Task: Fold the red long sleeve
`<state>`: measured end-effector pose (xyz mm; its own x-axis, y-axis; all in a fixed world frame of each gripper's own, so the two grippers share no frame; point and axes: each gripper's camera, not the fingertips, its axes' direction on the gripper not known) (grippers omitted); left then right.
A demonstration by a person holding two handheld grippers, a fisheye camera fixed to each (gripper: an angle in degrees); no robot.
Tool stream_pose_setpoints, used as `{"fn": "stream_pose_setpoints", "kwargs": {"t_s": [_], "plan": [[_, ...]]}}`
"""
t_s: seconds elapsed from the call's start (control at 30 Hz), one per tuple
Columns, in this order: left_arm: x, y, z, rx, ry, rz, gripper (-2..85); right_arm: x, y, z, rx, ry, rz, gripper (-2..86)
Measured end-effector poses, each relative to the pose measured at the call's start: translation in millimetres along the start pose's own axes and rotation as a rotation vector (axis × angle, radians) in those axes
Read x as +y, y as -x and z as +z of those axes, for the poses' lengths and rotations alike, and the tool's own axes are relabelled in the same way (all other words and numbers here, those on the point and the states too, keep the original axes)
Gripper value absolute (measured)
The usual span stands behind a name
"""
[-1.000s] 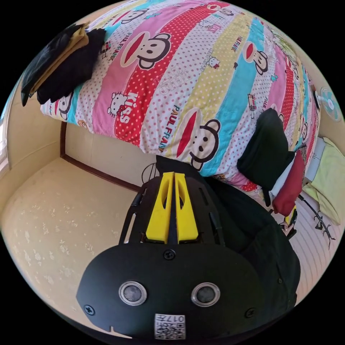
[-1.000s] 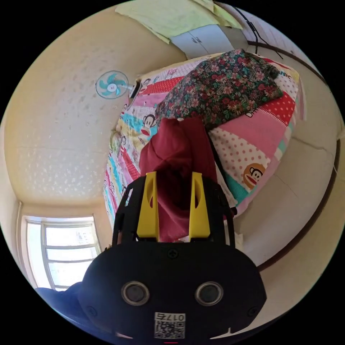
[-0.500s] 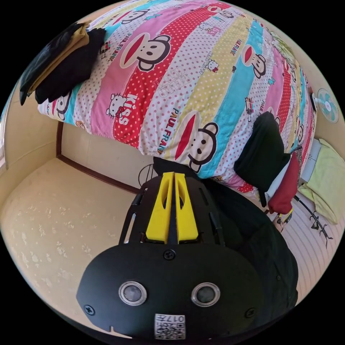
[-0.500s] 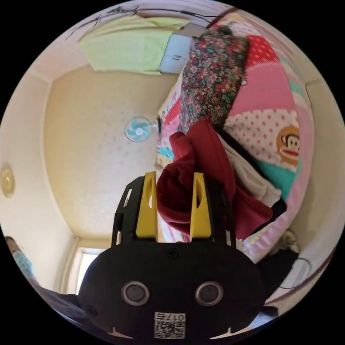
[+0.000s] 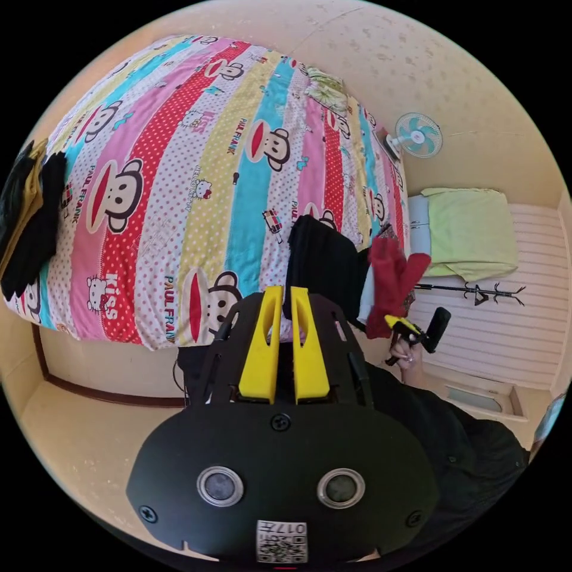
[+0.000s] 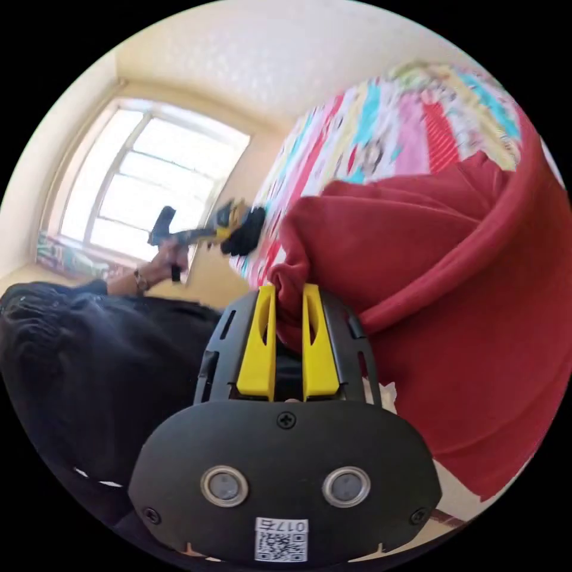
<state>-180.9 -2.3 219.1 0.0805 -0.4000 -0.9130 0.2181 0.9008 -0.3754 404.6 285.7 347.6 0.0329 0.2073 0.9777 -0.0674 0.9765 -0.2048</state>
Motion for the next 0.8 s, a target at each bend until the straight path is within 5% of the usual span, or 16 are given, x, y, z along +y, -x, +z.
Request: {"fn": "stream_pose_setpoints", "kwargs": {"t_s": [0.1, 0.33, 0.47, 0.6, 0.8], "plan": [[-0.1, 0.8, 13.1, -0.011, 0.047, 0.006, 4.0, -6.9, 11.4, 11.5, 0.083, 0.075, -0.004, 6.5], [1.7, -1.9, 50.1, -0.031, 0.166, 0.090, 5.0, -40.7, -18.4, -92.9, 0.574, -0.298, 0.263, 11.0], [-12.1, -20.2, 79.7, -0.020, 0.233, 0.147, 5.2, -72.4, -87.5, -45.4, 0.694, 0.042, 0.359, 10.4], [-41.5, -41.0, 106.6, 0.036, 0.257, 0.175, 5.6, -87.7, -41.6, -9.9, 0.907, 0.253, 0.204, 4.8], [-85.3, -61.9, 162.8, 0.045, 0.313, 0.234, 8.1, -22.0, 18.9, 18.3, 0.869, 0.526, 0.297, 2.5]]}}
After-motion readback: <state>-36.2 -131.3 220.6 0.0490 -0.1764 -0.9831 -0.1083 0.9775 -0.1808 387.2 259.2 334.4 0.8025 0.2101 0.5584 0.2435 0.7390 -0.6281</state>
